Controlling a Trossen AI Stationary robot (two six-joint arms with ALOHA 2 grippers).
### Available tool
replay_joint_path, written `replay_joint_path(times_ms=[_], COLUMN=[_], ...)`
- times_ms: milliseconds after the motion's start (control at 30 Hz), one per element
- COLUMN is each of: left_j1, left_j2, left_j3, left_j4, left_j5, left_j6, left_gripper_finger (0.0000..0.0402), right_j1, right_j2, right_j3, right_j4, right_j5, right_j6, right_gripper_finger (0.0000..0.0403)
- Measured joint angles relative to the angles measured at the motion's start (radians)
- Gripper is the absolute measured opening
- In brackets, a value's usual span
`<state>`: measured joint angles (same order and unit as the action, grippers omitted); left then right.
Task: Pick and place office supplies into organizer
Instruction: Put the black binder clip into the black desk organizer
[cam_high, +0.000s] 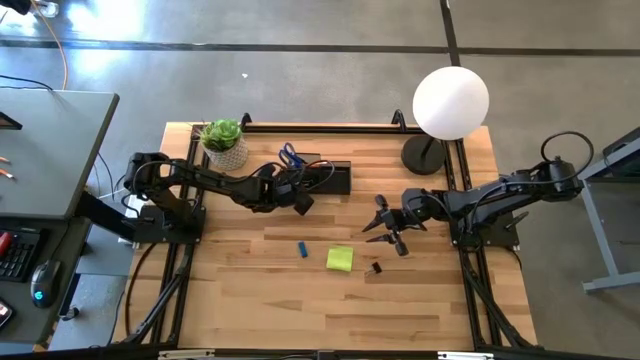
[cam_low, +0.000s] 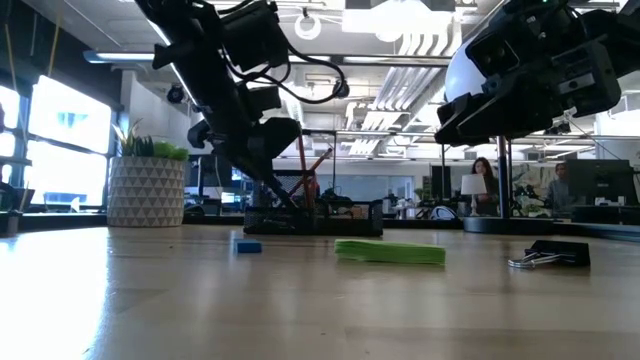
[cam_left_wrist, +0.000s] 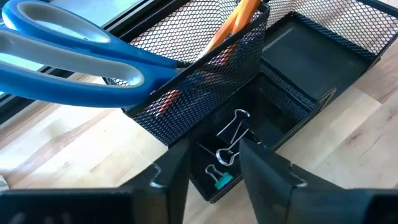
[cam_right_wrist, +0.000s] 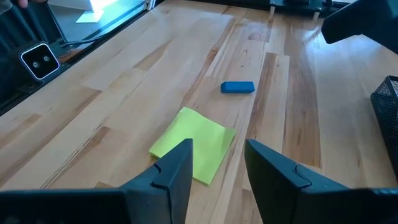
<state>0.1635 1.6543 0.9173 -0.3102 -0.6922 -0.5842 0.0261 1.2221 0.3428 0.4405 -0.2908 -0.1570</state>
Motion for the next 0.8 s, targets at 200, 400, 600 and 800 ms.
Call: replay_joint_path(times_ms=[200, 400, 600, 800], left_j1=[-0.01, -0.093, -0.183, -0.245], left_j2=[0.0, 0.0, -0.001, -0.001], left_j3=[0.0, 0.0, 0.0, 0.0], left_j4=[0.044, 0.22, 0.343, 0.382], left_j5=[0.02, 0.026, 0.039, 0.056], left_j6=[0.001, 0.089, 0.155, 0.138], left_gripper_finger=[0.0146, 0.0133, 0.011, 0.0092], right_j1=[0.0, 0.007, 0.103, 0.227], right_j2=[0.0, 0.0, 0.0, 0.0], right_j3=[0.0, 0.0, 0.0, -0.001], right_j4=[-0.006, -0.088, -0.169, -0.246], right_j5=[-0.004, -0.13, -0.209, -0.066], right_j6=[0.03, 0.121, 0.153, 0.079], right_gripper_finger=[0.014, 0.014, 0.014, 0.0157])
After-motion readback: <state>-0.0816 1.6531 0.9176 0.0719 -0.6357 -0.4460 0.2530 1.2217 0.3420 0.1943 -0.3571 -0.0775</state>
